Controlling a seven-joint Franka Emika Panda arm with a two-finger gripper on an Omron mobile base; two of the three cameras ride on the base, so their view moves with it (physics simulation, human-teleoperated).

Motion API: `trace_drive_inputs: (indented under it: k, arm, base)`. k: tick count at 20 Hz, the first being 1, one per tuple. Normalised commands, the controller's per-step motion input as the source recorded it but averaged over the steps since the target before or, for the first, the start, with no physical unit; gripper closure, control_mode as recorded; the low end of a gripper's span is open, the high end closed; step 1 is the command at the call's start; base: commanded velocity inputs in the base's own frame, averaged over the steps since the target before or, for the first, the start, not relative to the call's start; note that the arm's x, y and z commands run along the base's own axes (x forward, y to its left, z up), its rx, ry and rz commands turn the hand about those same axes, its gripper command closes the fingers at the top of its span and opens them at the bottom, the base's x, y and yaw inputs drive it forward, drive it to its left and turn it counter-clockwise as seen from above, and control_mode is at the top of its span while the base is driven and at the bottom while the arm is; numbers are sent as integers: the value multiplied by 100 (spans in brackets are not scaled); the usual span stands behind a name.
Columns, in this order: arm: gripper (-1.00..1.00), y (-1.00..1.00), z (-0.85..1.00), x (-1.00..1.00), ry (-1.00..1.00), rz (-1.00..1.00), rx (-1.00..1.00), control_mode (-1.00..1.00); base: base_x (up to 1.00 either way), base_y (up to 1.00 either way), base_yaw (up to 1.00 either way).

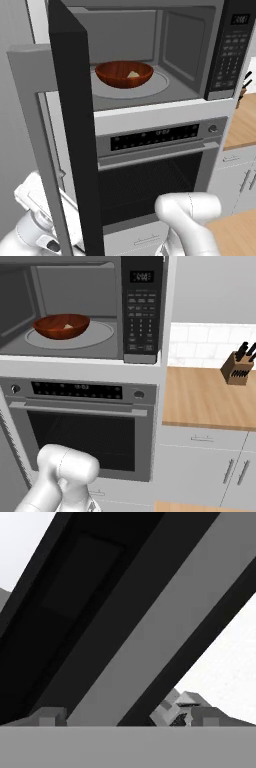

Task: Pick the garlic from the sink and place it in the bowl. Then pick the bowl and place it in the microwave. Then close the microwave door and press the start button.

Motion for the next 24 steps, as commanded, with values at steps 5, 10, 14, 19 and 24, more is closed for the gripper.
trace_drive_inputs:
  k: [5,10,14,19,24]
  arm:
    - [-100,-88,22,-37,-11,3,22,-100]
    - [-100,-100,51,-19,-5,12,32,-100]
    - [-100,-100,60,-1,0,27,38,-100]
    - [-100,-92,58,4,1,31,39,-100]
    - [-100,-66,61,42,8,29,37,-100]
  base:
    - [0,0,0]
    - [0,0,0]
    - [0,0,0]
    - [0,0,0]
    - [0,0,0]
